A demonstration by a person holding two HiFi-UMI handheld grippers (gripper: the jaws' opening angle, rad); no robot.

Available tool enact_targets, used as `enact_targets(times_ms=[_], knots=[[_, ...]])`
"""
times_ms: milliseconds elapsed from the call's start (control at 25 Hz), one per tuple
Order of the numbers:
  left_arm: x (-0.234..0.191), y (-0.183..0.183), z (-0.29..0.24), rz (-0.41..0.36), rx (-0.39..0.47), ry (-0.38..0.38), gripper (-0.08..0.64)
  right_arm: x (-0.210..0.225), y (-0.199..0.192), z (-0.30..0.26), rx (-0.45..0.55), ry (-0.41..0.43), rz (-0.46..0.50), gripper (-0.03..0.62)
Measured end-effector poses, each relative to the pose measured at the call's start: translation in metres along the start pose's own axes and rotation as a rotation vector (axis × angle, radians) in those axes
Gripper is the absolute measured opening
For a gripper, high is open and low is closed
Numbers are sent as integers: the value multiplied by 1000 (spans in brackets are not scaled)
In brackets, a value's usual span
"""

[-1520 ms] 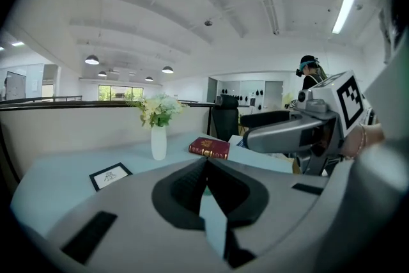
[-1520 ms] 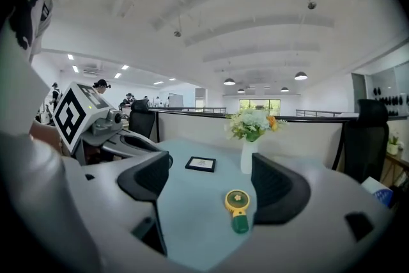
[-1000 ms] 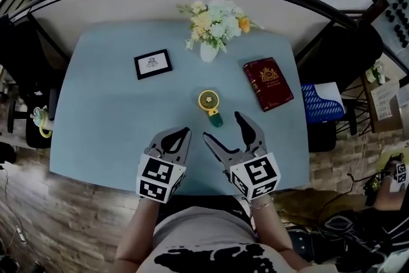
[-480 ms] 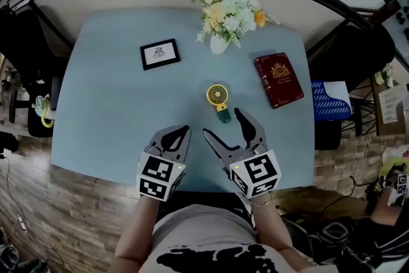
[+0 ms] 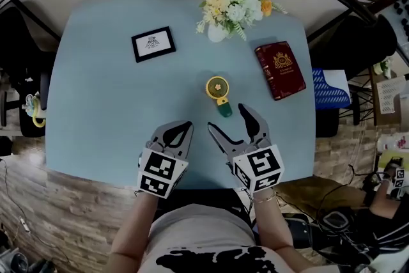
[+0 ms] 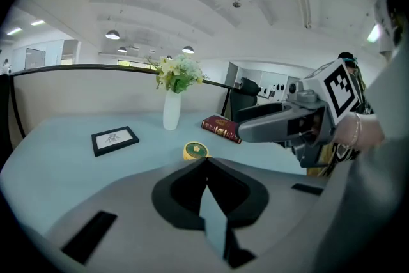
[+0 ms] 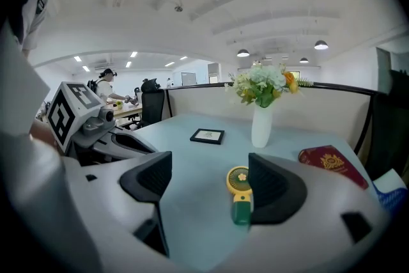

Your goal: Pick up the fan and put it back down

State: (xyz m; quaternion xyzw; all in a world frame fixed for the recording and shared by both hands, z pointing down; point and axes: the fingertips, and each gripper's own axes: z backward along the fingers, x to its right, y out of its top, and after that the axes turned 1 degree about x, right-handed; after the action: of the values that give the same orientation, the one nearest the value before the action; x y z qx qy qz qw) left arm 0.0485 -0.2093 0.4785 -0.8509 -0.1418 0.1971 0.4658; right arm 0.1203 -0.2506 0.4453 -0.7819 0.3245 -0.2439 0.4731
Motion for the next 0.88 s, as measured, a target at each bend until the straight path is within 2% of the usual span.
enact_targets(times_ms=[200,360,680,880], knots=[[-10,-4,-15,-34,-26,-55,11,11,-20,-18,-72,-15,-18,348],[-14,-14,-28,8,-56,-100,11,19,-41,-30,-150,-26,-40,325],[-17,-27,-64,-8,-94,-131,11,40,-74,-51,-263,-53,-57,318],[-19,-29,-84,14,-97,-145,11,52,-92,-66,-312,-54,-69,318]])
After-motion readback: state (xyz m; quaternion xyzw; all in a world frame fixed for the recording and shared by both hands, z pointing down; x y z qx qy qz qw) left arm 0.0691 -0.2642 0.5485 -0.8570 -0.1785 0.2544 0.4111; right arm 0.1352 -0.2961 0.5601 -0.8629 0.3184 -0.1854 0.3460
